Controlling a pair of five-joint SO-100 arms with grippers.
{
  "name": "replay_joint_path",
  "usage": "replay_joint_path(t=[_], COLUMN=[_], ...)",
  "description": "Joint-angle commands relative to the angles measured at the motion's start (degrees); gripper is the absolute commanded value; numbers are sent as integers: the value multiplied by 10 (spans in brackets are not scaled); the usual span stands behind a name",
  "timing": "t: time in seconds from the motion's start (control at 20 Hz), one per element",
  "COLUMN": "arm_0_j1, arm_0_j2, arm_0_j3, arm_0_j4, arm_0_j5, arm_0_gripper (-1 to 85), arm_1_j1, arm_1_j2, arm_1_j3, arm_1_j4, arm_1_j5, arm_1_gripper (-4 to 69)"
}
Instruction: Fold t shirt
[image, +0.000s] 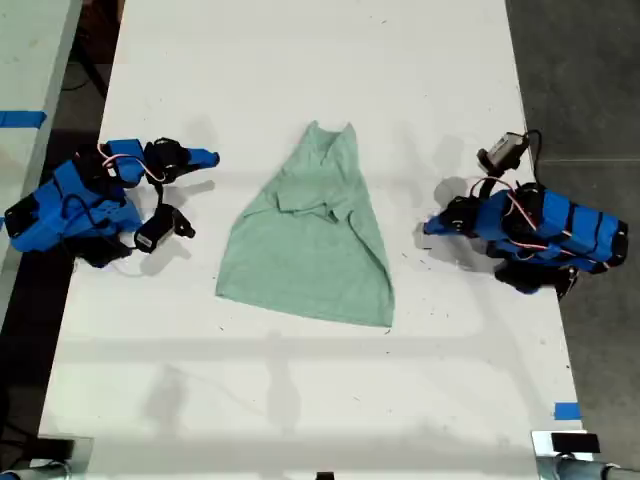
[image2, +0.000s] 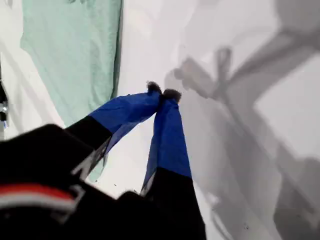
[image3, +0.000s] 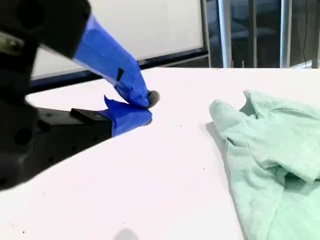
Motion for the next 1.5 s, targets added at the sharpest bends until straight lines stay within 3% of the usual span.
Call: replay_joint_path(t=[0.0, 0.15, 0.35, 0.4, 0.5, 0.55, 0.65, 0.9, 1.0, 1.1, 1.15, 1.3, 1.45], arm_0_j1=[-4, -10, -8, -6, -6, -6, -5, -4, -4, -4, -4, -3, -4], arm_0_j2=[6, 6, 6, 6, 6, 6, 6, 6, 6, 6, 6, 6, 6], arm_0_j3=[23, 23, 23, 23, 23, 23, 23, 23, 23, 23, 23, 23, 23], arm_0_j4=[2, 1, 2, 2, 2, 2, 2, 2, 2, 2, 2, 2, 2], arm_0_j5=[-7, -5, -5, -6, -4, -4, -4, -4, -4, -4, -4, -4, -4], arm_0_gripper=[-2, -2, -2, -2, -2, -2, -2, -2, -2, -2, -2, -2, -2], arm_1_j1=[-13, -15, -181, -214, -259, -276, -299, -301, -299, -298, -297, -287, -248], arm_1_j2=[0, -179, -526, -554, -586, -608, -649, -745, -824, -878, -875, -744, -599], arm_1_j3=[-18, -173, -418, -432, -411, -403, -377, -265, -284, -323, -333, -347, -389], arm_1_j4=[7, 12, 4, -17, -110, -142, -209, -427, -473, -464, -435, -265, -147], arm_1_j5=[-47, -40, 116, 156, 187, 200, 211, 229, 215, 210, 216, 233, 175], arm_1_gripper=[10, 8, 2, 40, 258, 310, 342, 333, 260, 7, 7, 7, 7])
